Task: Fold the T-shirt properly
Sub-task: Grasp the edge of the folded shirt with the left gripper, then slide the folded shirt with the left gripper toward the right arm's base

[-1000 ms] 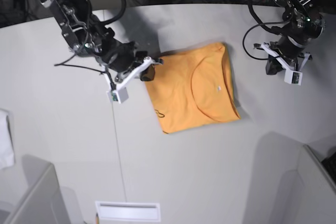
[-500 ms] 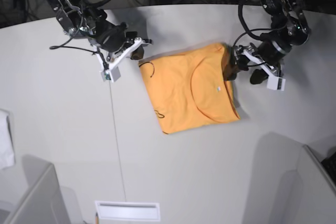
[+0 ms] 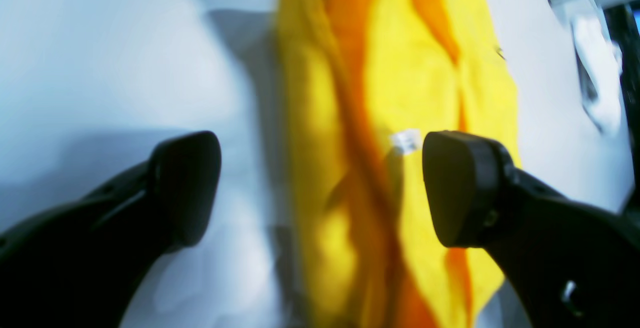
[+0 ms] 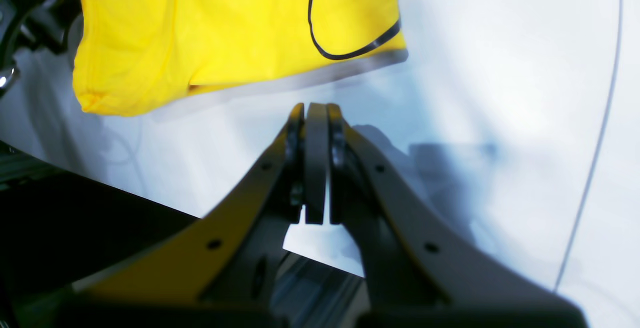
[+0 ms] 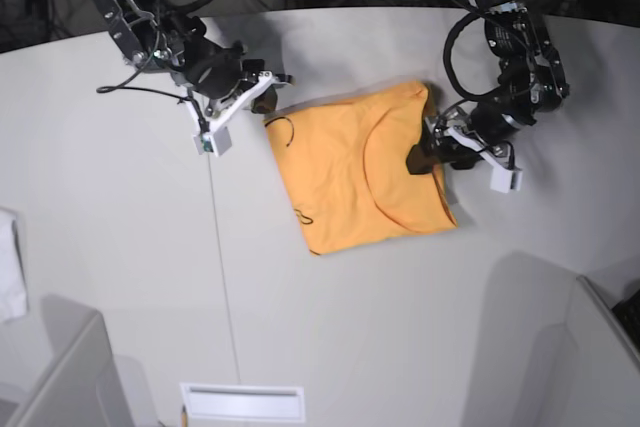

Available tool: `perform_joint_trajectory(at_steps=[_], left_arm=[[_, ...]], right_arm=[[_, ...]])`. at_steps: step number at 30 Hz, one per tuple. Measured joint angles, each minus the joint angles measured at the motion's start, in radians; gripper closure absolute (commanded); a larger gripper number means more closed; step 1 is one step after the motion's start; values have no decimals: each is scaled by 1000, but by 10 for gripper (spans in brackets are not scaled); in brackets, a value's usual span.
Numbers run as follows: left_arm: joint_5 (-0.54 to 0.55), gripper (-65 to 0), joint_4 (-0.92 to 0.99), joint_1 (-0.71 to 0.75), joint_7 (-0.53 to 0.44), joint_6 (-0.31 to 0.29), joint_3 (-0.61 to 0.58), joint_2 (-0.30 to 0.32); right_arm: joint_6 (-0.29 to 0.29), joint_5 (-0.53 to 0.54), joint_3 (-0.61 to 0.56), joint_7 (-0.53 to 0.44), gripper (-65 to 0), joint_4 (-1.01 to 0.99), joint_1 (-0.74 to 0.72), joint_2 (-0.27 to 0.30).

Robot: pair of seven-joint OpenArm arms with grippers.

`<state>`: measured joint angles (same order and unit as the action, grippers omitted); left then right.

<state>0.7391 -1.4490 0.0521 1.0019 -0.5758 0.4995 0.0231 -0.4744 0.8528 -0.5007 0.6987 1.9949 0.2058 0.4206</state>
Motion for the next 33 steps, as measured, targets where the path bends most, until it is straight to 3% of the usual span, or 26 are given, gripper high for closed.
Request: perform_joint_trajectory(at_steps=[4,6,14,18,23,29,33], left_arm=[[4,-614,6,3,4,-3,-42,-5],[18,-574,22,3,-6,-3,-55,1],[26,-212,73,3,-5,4,-152,53],[31,0,67,3,8,121,-187,95],[19,0,72,-80,21,140,-432,227],[23,0,72,-179,6,143,-710,336],[13,0,72,-299,7,153,-961,402]], right_arm=[[0,1,6,0,0,0,3,-4],[0,5,42,0,0,0,16,-9],[0,1,232,-85,0,0,161,-24],[0,-4,320,-95,0,0,207,-24],[3,5,381,-90,0,1,241,-38],[3,5,498,-120,0,1,309,-93],[3,3,563,-123,0,0,327,-93]])
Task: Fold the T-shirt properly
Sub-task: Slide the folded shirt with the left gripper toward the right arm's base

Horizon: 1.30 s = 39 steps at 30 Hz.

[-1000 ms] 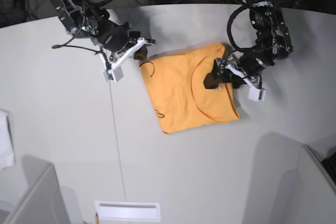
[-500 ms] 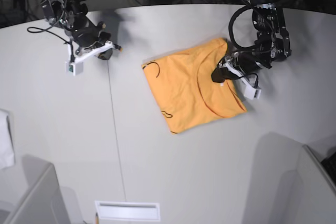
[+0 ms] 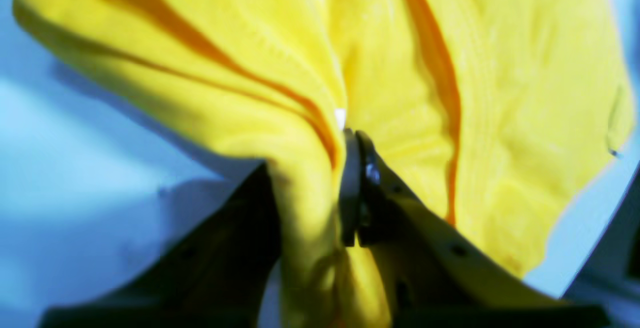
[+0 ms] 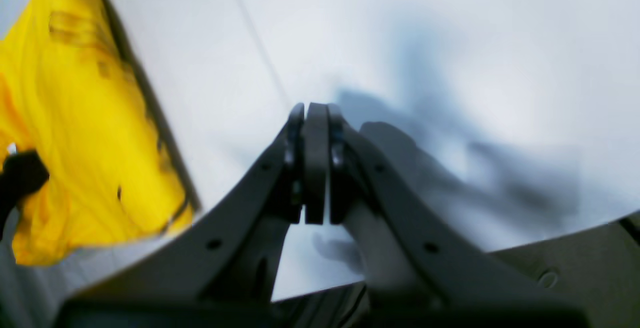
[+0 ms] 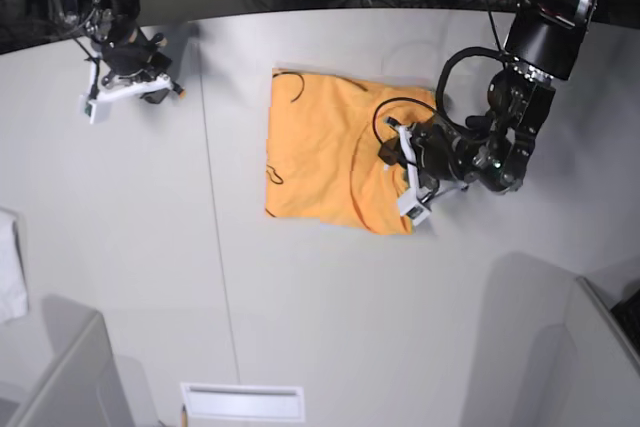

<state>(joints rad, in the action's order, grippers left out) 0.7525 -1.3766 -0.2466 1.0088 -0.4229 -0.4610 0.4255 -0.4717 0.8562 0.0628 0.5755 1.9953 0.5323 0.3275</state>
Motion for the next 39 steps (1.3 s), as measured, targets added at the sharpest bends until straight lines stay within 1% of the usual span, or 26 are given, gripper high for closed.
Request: perform_joint_trajectory(at_steps=[2,4,10,12,14,15,16,18,21,23,25,27,29,30,32,34,39], left_arm=[[0,0,-1,-60,0,-3,-121,10],[0,0,0,-114,2,-3,-216,9],[-7,0,-1,-285,5,-3,-510,11],[-19,0,-4,-335,2,-4,-598,8],[-70,0,-11,-364,-8,-25,-663,5],[-113,0,-18,-377,-27,-57,-695,4],[-164,0,-19,-382,-48,-106,-715,-3],[-270,0,-19,-384,-103,-187,-737,-16],[-412,0,-21,-366,-157,-273,-731,-38],[-489,0,-27,-352,-169,-270,-729,-56],[-567,0,-26,-343,-179,-270,-729,-88],[-635,0,-26,-331,-176,-265,-730,-123],[-660,0,-19,-332,-167,-262,-733,-147],[-674,0,-18,-330,-163,-262,-734,-156],[-685,0,-17,-329,-159,-261,-737,-171],[-700,0,-14,-329,-160,-262,-738,-185],[-760,0,-11,-324,-154,-261,-747,-214]], right_arm=[[1,0,20,-1,0,0,4,0],[1,1,38,-2,0,0,9,-11],[0,0,130,3,0,0,58,-101],[0,1,143,4,0,0,66,-116],[1,0,148,-5,0,0,84,-115],[0,-2,150,-5,0,0,95,-118],[0,-3,152,-5,0,0,106,-129],[0,-1,151,1,0,-1,122,-149],[1,0,150,2,0,-1,128,-151],[1,0,151,-6,0,-1,128,-150],[0,-4,151,-7,0,-1,127,-169],[0,-32,149,3,0,-1,127,-183],[0,-83,145,3,0,-2,113,-185],[1,-110,145,-4,0,-2,103,-196],[1,-141,148,-10,0,-2,93,-232],[0,-156,143,5,0,-2,92,-263],[0,-196,145,-8,0,-2,76,-279]])
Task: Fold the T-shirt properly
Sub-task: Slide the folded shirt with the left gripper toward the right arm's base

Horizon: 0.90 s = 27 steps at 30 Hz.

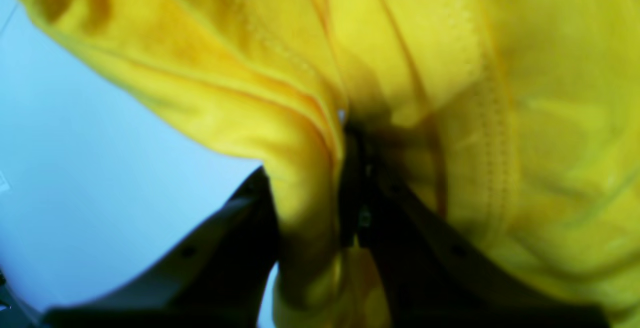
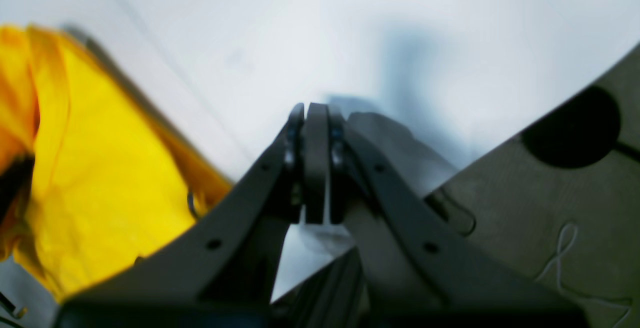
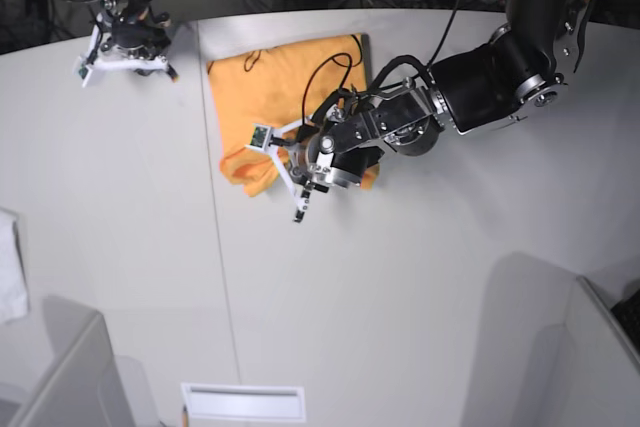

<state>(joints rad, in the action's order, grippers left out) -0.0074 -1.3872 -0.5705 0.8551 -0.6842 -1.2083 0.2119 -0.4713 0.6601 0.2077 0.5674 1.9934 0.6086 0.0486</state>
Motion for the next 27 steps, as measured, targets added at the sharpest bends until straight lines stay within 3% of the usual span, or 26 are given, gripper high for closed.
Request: perform_joint_trajectory(at_steps=[4,12,16,27], left_arm=[[-52,0,6,1,-94,-1,-3,-7],[-74,0,5,5,-116,-1,-4,-12],[-62,0,10,-11,-202,-6,-14,-13],[-55,0,14,-39,-209,-17,-18,-12]], right_arm=[[0,9,0,9,0,0,-2,-5],[0,4,5,8,0,-3,-2,-4],[0,4,5,8,0,-4,-11,-3],[0,4,5,7,0,-4,-10,-2]])
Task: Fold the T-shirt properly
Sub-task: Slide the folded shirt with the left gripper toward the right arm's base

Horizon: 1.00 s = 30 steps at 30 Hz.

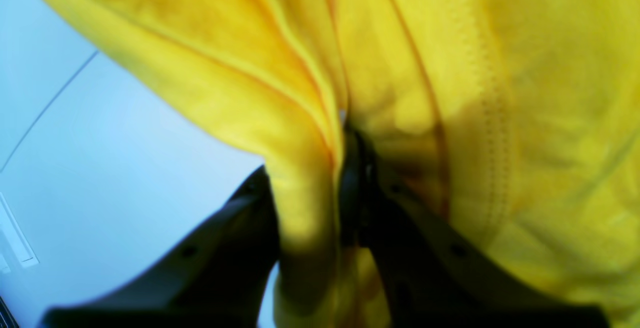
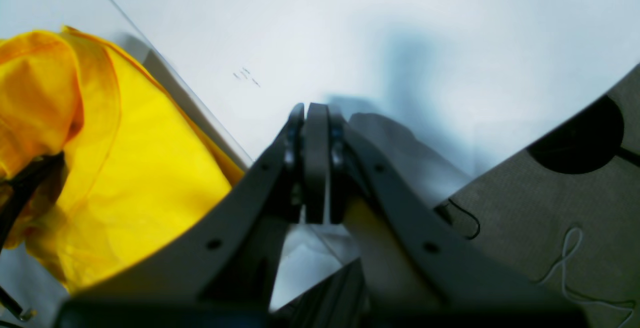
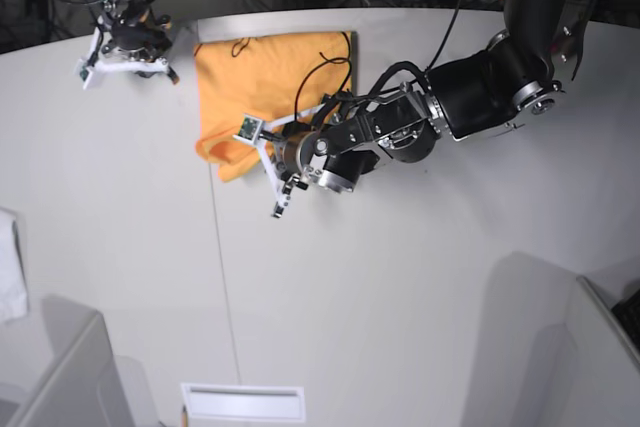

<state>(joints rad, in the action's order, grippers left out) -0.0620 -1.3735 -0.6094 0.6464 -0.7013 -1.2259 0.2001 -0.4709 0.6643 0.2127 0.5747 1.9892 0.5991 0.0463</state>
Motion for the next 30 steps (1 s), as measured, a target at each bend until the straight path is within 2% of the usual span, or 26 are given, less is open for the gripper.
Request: perform_joint_trajectory(at_steps=[6,10,27,28,30], left_arm=[[-1,0,0,-29,-1,-4,-2,-1],[-8,0,1,-37,-61,-4,-2,0],[-9,0,2,-34,-63,-4,-2,0],[-8,-25,2,-34,-63,-4,2,-1],[-8,-160,3,-40,-60,-7,3,-4]], right_arm=[[0,0,0,0,0,0,0,-1],[0,0,0,0,0,0,0,-3],[0,0,-3,0,0,0,0,-3],[0,0,-3,0,0,0,0,-3],[0,0,-3,0,0,0,0,-2]])
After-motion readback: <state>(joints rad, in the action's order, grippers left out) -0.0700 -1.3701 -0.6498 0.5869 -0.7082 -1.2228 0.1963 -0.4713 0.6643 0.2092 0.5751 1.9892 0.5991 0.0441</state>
